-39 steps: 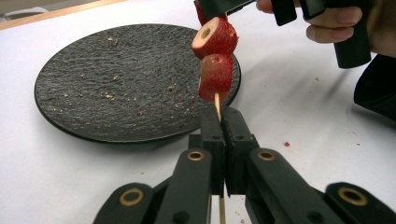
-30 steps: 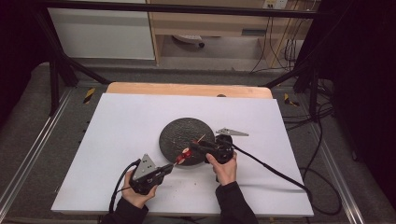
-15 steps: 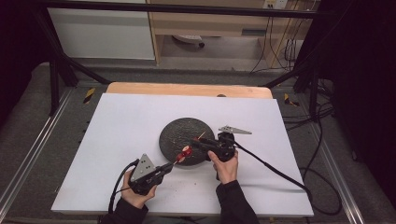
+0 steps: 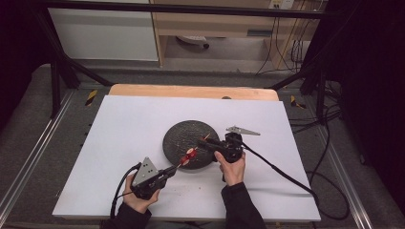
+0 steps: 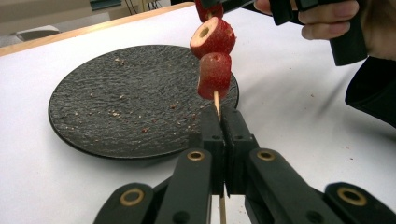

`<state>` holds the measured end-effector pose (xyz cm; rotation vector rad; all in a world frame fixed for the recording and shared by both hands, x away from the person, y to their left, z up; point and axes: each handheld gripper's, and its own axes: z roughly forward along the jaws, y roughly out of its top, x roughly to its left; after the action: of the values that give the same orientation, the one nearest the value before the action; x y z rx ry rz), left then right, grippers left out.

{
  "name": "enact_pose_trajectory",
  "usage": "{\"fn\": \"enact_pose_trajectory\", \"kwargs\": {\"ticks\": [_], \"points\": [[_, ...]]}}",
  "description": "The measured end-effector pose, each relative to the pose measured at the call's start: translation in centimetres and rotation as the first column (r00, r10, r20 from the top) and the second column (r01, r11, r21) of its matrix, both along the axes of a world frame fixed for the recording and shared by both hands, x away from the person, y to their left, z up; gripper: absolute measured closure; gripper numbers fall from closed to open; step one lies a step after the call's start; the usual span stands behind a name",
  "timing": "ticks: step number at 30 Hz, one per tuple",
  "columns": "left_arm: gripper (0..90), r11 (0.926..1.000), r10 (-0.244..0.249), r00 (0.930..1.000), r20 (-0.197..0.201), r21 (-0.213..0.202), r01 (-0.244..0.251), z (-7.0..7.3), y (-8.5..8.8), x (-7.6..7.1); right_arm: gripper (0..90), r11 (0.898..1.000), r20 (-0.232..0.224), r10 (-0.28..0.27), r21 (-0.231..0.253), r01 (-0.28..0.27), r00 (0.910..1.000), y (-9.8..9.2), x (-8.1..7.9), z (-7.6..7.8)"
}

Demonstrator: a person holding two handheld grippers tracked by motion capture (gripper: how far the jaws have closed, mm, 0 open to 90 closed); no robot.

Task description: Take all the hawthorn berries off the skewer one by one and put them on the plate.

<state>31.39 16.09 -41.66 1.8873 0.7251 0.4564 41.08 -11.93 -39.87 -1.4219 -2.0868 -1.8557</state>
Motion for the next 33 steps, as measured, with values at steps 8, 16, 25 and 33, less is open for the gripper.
{"fn": "enact_pose_trajectory", "kwargs": {"ticks": [8, 16, 25, 33], "points": [[88.6, 0.9999, -0.008, 1.0000, 0.005, -0.006, 0.008, 0.1, 0.3, -0.1, 59.6, 0.997, 0.044, -0.073, -0.030, 0.074, 0.9964, -1.3, 0.5, 1.4], [88.5, 0.9999, -0.012, 0.9999, 0.008, -0.007, 0.012, 0.1, 0.4, -0.1, 59.6, 0.992, 0.086, -0.111, -0.041, 0.115, 0.9901, -2.8, 1.4, 2.8], [88.5, 0.9989, 0.020, 0.9998, 0.003, -0.042, -0.020, 0.6, 1.7, 0.3, 59.5, 0.987, 0.107, -0.144, -0.063, 0.151, 0.9838, -3.6, 1.9, 3.4], [88.4, 0.9973, 0.041, 0.9991, -0.013, -0.059, -0.042, 0.8, 2.5, 0.7, 59.4, 0.988, 0.068, -0.107, -0.105, 0.114, 0.9919, -1.8, 2.2, 1.0]]}}
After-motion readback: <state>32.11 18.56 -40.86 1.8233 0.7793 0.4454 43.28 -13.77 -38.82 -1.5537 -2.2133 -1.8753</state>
